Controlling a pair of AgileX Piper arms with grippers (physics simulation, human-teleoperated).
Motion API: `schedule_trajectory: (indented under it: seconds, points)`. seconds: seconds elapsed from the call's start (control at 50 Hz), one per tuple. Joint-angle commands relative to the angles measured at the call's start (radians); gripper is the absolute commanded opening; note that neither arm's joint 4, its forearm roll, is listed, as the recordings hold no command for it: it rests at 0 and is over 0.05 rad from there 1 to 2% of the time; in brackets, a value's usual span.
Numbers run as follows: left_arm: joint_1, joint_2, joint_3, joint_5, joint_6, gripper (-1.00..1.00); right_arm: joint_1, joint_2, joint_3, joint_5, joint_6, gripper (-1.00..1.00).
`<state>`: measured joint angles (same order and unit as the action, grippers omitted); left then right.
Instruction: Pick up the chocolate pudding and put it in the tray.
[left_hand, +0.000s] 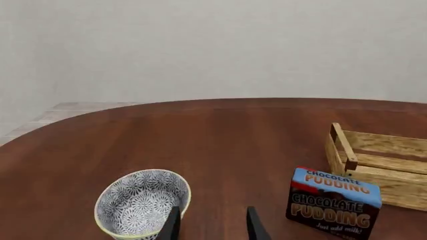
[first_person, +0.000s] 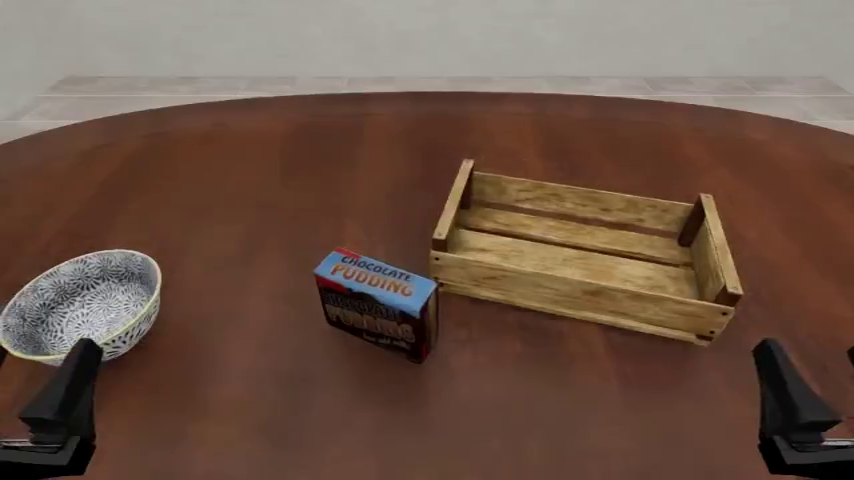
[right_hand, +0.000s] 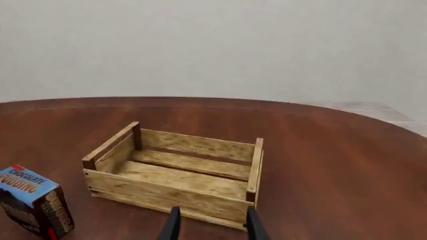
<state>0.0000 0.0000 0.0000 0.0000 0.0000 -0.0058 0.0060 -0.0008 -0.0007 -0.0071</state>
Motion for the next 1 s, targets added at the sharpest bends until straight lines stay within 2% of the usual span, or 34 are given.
schedule_trajectory:
  seconds: [0.02, 0.3, 0.34, 0.38, 0.48, 0.54, 0.56, 0.6, 0.68, 0.72, 0.74, 0.82, 0.86, 0.88, 0.9, 0.92, 0.94, 0.96, 1.0]
  points:
    - [0.0, 0.0, 0.0, 0.0, 0.0, 1.0, 0.004, -0.001, -0.002, 0.003, -0.01, 1.0]
    - [0.0, 0.0, 0.0, 0.0, 0.0, 1.0, 0.006, 0.004, -0.001, 0.01, -0.014, 1.0]
    - [0.0, 0.0, 0.0, 0.0, 0.0, 1.0, 0.001, 0.038, -0.006, -0.007, -0.004, 1.0]
    - [0.0, 0.0, 0.0, 0.0, 0.0, 1.0, 0.017, 0.063, -0.013, -0.015, -0.041, 1.0]
    - [0.0, 0.0, 0.0, 0.0, 0.0, 1.0, 0.023, 0.122, -0.048, -0.02, -0.026, 1.0]
    - [0.0, 0.0, 0.0, 0.0, 0.0, 1.0, 0.048, 0.152, -0.096, 0.012, 0.028, 1.0]
    - [0.0, 0.0, 0.0, 0.0, 0.0, 1.0, 0.035, 0.144, -0.118, 0.029, 0.005, 1.0]
    - [0.0, 0.0, 0.0, 0.0, 0.0, 1.0, 0.054, 0.124, -0.14, 0.054, -0.004, 1.0]
    - [0.0, 0.0, 0.0, 0.0, 0.0, 1.0, 0.076, 0.125, -0.183, 0.091, 0.019, 1.0]
    - [0.0, 0.0, 0.0, 0.0, 0.0, 1.0, 0.083, 0.13, -0.188, 0.09, 0.009, 1.0]
    - [0.0, 0.0, 0.0, 0.0, 0.0, 1.0, 0.086, 0.109, -0.195, 0.101, -0.019, 1.0]
    - [0.0, 0.0, 0.0, 0.0, 0.0, 1.0, 0.101, 0.167, -0.238, 0.118, 0.014, 1.0]
    - [0.0, 0.0, 0.0, 0.0, 0.0, 1.0, 0.102, 0.159, -0.262, 0.131, 0.004, 1.0]
    - [0.0, 0.0, 0.0, 0.0, 0.0, 1.0, 0.104, 0.214, -0.268, 0.121, -0.035, 1.0]
    - [0.0, 0.0, 0.0, 0.0, 0.0, 1.0, 0.124, 0.202, -0.28, 0.126, -0.083, 1.0]
    - [0.0, 0.0, 0.0, 0.0, 0.0, 1.0, 0.12, 0.179, -0.3, 0.15, -0.108, 1.0]
    - [0.0, 0.0, 0.0, 0.0, 0.0, 1.0, 0.132, 0.219, -0.31, 0.151, -0.126, 1.0]
    - [0.0, 0.0, 0.0, 0.0, 0.0, 1.0, 0.161, 0.245, -0.335, 0.164, -0.074, 1.0]
    - [0.0, 0.0, 0.0, 0.0, 0.0, 1.0, 0.141, 0.244, -0.361, 0.173, -0.089, 1.0]
